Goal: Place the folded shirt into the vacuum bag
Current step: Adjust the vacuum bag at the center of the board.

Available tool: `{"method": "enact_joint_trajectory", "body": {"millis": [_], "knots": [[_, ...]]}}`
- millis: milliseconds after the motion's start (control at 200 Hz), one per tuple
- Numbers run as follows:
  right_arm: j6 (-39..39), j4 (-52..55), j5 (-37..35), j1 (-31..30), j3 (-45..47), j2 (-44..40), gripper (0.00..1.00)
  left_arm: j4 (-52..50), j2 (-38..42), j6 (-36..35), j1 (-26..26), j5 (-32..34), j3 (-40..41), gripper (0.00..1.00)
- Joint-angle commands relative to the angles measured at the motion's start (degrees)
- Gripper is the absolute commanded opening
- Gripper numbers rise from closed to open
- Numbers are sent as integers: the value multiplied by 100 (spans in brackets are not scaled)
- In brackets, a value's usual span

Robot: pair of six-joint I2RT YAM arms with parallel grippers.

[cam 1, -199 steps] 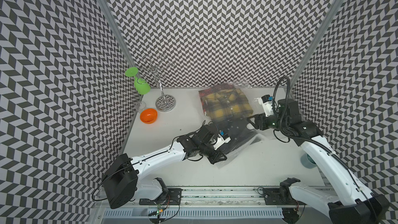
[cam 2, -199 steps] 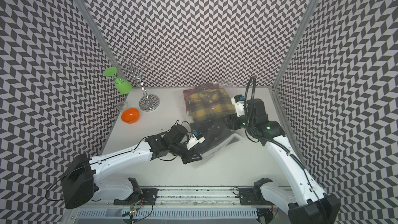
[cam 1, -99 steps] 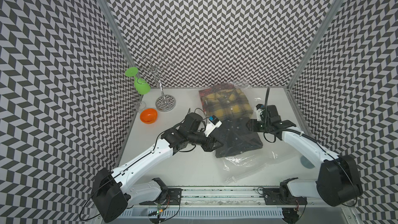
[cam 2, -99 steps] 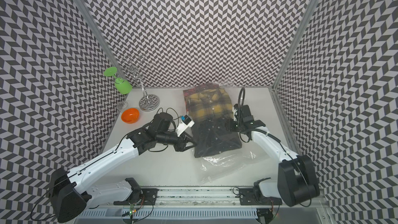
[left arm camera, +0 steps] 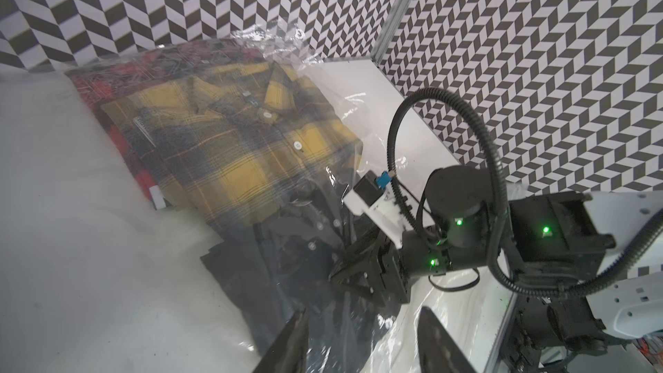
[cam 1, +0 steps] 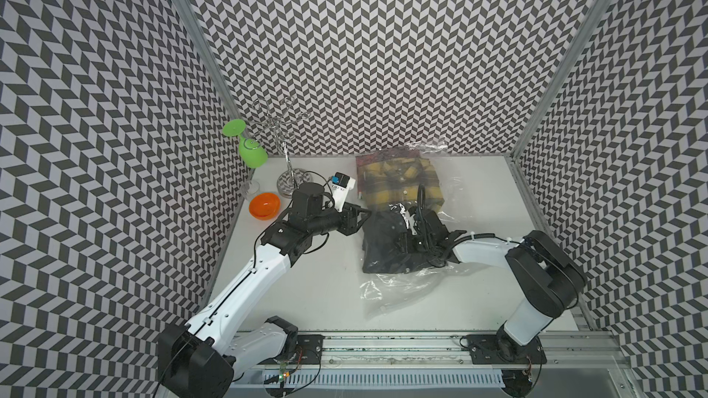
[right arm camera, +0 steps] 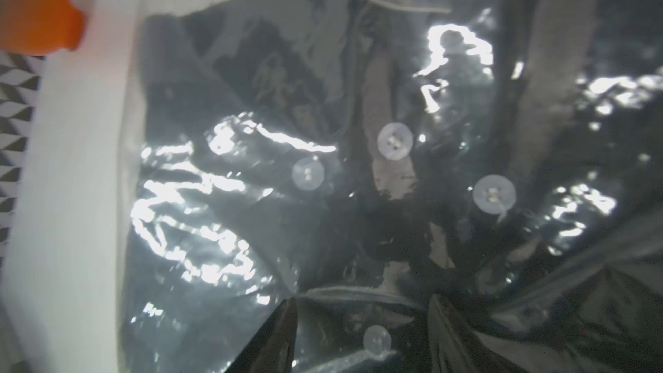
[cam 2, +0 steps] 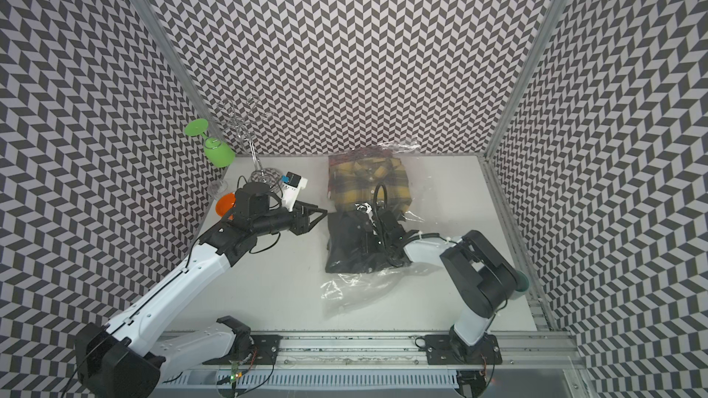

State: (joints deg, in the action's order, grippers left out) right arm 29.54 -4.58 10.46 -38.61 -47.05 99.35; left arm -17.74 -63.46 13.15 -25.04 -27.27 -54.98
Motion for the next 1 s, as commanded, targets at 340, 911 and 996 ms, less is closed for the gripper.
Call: {"method": "enact_joint_trajectory", "body": {"millis": [340, 911, 996], "knots": [[-1252, 1488, 221, 681, -404, -2130, 67, 1374, 883, 179, 72, 2029, 1143, 53], [-2626, -4662, -3514, 3068, 3582, -3462, 99, 6711, -620, -825, 1221, 5943, 3748, 83], [-2625, -5251, -3546, 3074, 3579, -2807, 99, 6836, -1109, -921, 1608, 5148, 3602, 85]]}}
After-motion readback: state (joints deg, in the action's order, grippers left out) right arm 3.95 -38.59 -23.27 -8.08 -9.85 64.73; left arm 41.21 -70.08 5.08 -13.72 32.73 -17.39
